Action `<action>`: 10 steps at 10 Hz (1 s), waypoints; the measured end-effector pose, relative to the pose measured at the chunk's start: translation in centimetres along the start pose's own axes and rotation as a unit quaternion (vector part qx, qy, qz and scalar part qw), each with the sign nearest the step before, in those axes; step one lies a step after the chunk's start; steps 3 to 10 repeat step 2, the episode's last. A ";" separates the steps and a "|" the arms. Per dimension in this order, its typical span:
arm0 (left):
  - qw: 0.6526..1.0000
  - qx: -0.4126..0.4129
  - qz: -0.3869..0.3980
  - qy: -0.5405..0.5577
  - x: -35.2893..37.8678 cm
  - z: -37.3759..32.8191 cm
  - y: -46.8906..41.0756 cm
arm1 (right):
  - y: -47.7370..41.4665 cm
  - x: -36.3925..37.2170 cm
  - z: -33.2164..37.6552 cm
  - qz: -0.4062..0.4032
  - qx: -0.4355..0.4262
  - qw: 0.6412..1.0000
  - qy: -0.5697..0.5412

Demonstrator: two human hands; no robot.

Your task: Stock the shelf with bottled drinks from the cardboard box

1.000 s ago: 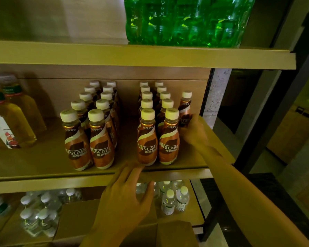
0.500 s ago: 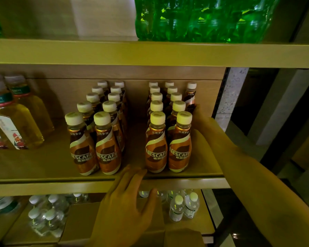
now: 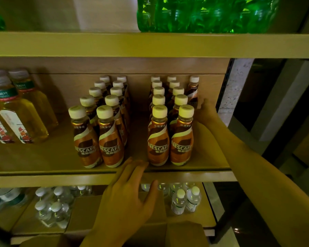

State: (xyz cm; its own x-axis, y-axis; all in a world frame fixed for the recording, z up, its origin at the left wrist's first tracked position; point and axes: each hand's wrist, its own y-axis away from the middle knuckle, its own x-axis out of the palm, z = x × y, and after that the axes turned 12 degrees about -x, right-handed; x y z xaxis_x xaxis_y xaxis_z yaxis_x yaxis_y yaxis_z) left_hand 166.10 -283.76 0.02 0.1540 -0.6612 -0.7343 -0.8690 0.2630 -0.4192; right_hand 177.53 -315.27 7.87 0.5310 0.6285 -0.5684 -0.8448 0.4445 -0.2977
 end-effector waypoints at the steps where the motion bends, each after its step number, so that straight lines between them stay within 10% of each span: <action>1: 1.000 0.005 -0.004 -0.007 0.2 0.3 0.3 | 2.4 -2.1 -0.9 -0.048 0.029 0.998 -0.007; 10: 1.000 -0.004 -0.010 -0.002 0.0 0.0 0.8 | 7.0 -4.6 -1.0 -0.077 0.030 0.997 0.008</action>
